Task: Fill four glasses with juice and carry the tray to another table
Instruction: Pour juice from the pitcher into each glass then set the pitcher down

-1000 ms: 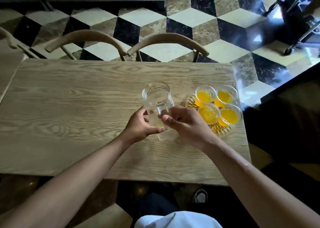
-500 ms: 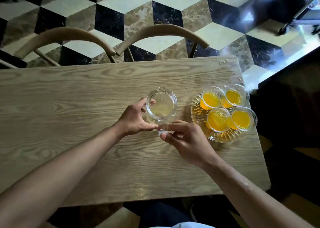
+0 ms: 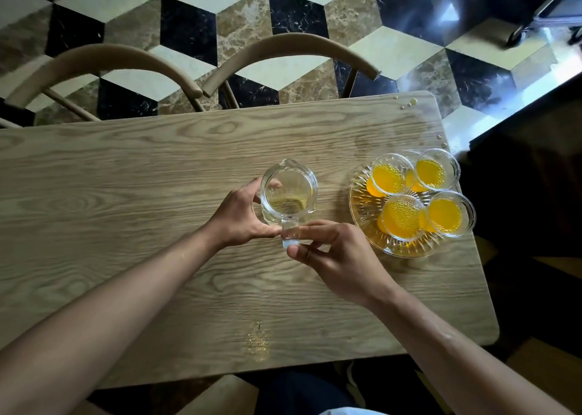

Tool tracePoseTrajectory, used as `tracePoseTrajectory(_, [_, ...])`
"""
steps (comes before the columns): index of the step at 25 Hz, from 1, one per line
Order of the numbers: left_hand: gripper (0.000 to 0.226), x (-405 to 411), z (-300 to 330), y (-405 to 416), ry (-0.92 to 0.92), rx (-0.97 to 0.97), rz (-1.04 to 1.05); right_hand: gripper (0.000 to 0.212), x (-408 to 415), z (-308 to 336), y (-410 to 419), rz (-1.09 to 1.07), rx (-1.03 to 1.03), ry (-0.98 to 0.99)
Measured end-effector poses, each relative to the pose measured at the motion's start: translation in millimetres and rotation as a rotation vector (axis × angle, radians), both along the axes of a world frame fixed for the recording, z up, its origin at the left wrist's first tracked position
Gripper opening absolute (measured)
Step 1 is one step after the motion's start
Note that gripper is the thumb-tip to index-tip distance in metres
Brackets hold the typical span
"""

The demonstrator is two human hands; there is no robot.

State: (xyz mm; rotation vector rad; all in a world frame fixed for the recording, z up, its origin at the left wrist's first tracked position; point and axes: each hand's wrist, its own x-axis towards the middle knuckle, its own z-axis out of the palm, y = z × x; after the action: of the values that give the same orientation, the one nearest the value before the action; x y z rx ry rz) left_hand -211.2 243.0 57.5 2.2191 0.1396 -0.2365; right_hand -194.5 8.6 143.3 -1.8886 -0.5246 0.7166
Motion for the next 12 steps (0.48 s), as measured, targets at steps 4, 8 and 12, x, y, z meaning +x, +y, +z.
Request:
tracePoseTrajectory(4, [0.089,-0.6,-0.1,3.1,0.015,-0.009,-0.011,0.024,-0.9,1.2,5.3,-0.003,0.012,-0.006])
tracePoseTrajectory(8, [0.086,0.4,-0.6,5.0,0.022,0.006,-0.013,0.026,-2.4,1.9,4.7,0.002,0.010,0.009])
tracePoseTrajectory(12, [0.099,-2.2,4.0,2.2,0.052,-0.009,0.001,0.027,-3.5,-0.7,4.6,0.004,-0.005,0.002])
